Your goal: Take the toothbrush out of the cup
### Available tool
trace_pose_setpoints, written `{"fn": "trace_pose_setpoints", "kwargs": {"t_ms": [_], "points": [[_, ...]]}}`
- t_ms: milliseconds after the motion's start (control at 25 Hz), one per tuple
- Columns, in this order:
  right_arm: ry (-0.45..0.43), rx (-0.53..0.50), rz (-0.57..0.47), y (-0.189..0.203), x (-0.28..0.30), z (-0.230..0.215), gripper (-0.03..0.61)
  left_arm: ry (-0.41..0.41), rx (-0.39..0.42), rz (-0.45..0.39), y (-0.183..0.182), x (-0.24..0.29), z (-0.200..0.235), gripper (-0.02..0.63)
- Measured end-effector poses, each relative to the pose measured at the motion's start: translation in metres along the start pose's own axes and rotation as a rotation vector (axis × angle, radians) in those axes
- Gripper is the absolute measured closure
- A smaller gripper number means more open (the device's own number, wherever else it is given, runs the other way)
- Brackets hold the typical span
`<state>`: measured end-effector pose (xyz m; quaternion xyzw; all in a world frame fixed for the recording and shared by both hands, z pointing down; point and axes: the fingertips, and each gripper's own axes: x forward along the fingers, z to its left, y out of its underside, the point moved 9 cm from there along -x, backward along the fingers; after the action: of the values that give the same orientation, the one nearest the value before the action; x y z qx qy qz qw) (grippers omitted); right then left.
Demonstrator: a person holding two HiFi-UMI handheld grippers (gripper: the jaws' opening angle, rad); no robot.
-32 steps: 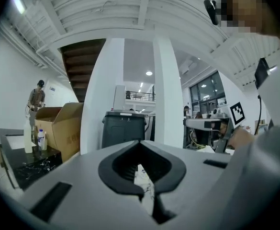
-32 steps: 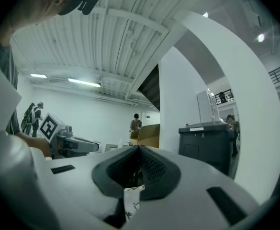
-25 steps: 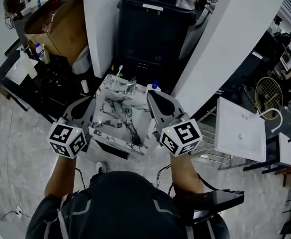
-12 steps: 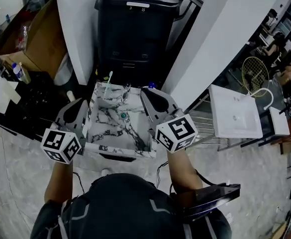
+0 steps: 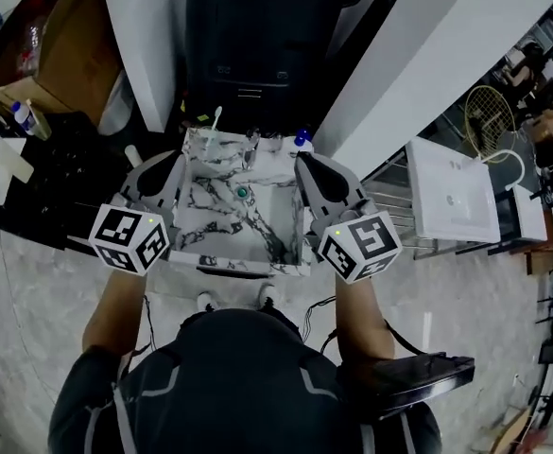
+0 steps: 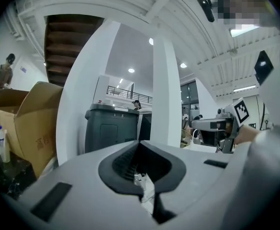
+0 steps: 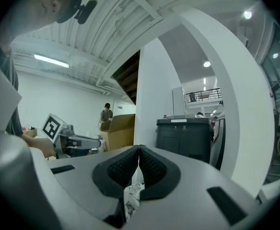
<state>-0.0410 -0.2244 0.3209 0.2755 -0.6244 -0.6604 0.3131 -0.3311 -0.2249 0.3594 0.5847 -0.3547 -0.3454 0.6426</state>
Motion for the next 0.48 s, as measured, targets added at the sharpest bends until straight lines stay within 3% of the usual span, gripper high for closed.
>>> {"fn": "trace_pose_setpoints", "kwargs": {"t_ms": [240, 480], "points": [[-0.019, 0.008, 0.033, 0.009, 0.001, -0.018, 0.551, -0.072, -0.034, 0.037, 0.014, 0.028, 0.013, 0.604], [0.003, 0.026, 0.051, 0.015, -0.003, -0.039, 0.551, -0.089, -0.025, 0.104, 0.039, 0.065, 0.029, 0.603]]}}
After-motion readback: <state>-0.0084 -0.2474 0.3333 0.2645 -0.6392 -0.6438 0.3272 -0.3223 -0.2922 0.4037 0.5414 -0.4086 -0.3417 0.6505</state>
